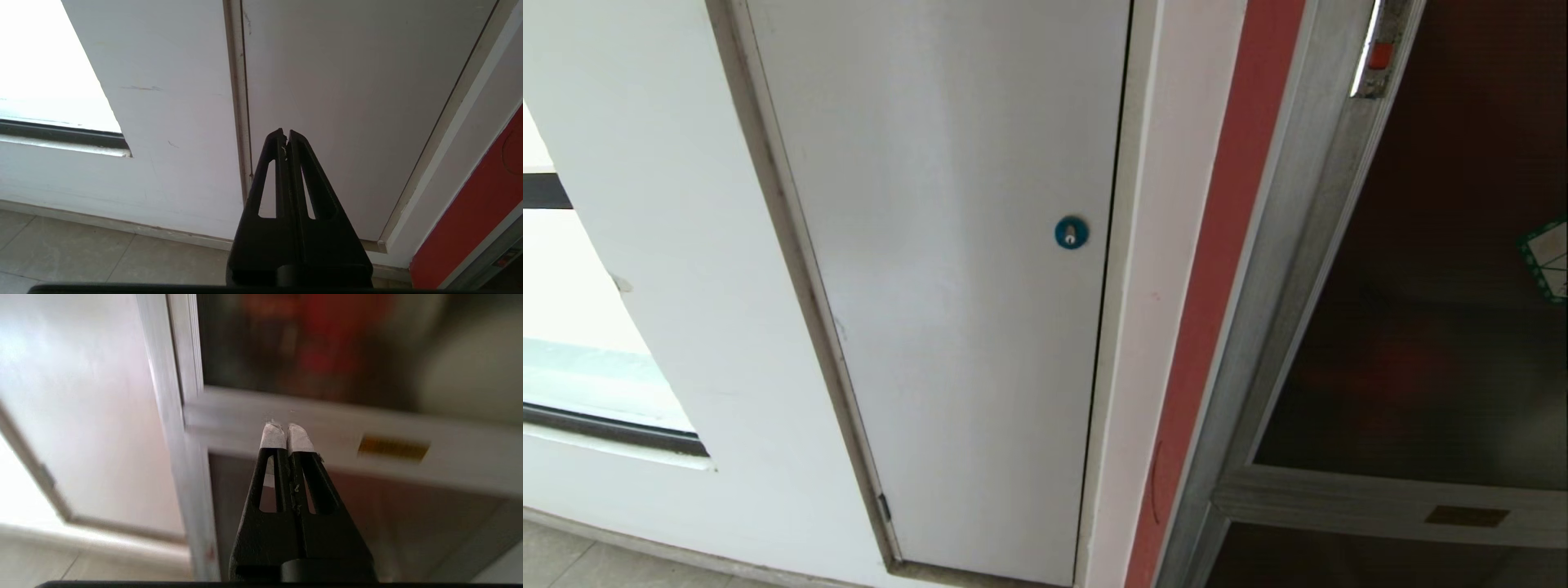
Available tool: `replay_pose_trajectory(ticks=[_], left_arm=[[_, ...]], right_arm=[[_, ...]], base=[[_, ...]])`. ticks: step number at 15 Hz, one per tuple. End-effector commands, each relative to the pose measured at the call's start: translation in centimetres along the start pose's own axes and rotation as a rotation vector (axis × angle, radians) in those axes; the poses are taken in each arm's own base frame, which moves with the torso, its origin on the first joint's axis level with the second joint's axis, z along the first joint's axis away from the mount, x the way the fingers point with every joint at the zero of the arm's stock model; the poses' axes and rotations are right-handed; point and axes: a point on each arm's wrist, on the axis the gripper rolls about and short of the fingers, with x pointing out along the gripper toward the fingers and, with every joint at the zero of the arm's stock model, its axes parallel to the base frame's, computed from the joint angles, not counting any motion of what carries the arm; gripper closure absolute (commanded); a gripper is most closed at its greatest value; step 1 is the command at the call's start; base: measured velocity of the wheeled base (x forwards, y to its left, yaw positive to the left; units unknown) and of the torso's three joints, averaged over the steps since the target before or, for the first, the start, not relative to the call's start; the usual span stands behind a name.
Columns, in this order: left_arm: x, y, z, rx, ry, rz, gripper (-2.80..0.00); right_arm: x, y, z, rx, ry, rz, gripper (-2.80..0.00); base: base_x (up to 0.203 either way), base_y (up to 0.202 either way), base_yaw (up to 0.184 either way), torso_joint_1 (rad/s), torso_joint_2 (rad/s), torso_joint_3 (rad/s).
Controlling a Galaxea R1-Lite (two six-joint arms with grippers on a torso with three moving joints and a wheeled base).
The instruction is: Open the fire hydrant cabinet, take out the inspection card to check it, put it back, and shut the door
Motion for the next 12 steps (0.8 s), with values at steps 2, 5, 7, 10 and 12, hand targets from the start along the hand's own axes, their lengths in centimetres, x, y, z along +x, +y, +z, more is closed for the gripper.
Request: replay_pose_trajectory(ticks=[2,5,7,10,12], left_arm=[[0.04,0.00,-0.12,0.001,0.005,0.001,0.00],[0.04,0.00,-0.12,0.000,0.006,0.000,0.00],[0.04,0.00,-0.12,-0.001,0.005,0.000,0.00],[0.03,0.00,-0.12,0.000,0.004,0.000,0.00],[0.04,0.00,-0.12,0.001,0.006,0.000,0.00]], right_arm=[[0.01,0.01,-0.33,0.029,0.020,0.000,0.00],[0.01,0.02,-0.29,0.028,0.017,0.006,0.00],[0.01,0.02,-0.29,0.031,0.017,0.004,0.00],[0.01,0.02,-0.31,0.037,0.018,0.004,0.00],[0.01,0.02,-0.31,0.037,0.018,0.004,0.00]], base=[[0.000,0.000,0.000,0.000,0.00,0.000],[0.000,0.000,0.000,0.000,0.00,0.000],[0.000,0.000,0.000,0.000,0.00,0.000],[0.000,0.000,0.000,0.000,0.00,0.000],[0.000,0.000,0.000,0.000,0.00,0.000]])
